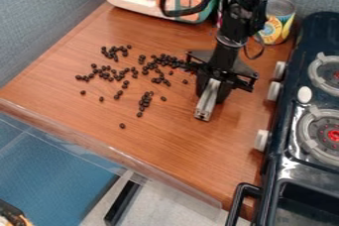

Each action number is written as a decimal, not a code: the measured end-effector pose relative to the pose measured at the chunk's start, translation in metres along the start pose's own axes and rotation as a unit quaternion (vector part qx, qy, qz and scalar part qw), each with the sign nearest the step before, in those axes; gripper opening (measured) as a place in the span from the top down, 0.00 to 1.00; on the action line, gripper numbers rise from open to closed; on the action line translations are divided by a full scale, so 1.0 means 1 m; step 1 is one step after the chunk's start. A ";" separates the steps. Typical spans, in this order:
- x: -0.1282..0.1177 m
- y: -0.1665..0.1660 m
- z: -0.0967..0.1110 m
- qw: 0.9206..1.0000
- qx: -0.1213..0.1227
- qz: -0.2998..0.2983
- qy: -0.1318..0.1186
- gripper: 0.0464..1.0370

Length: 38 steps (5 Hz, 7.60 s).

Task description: Sweep into pile

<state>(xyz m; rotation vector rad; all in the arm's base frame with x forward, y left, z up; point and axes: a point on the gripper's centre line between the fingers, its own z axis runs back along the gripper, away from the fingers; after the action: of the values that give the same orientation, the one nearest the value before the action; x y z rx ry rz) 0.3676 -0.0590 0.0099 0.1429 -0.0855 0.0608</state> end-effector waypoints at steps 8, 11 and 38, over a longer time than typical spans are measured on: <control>-0.021 0.103 -0.015 0.995 -0.010 0.100 0.003 0.66; -0.046 0.167 -0.019 0.985 0.002 0.171 0.018 0.66; 0.067 0.022 0.005 0.970 -0.081 0.229 -0.006 0.66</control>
<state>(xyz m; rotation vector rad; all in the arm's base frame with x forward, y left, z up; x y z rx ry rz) 0.4327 -0.0340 0.0236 -0.0429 -0.1345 0.5123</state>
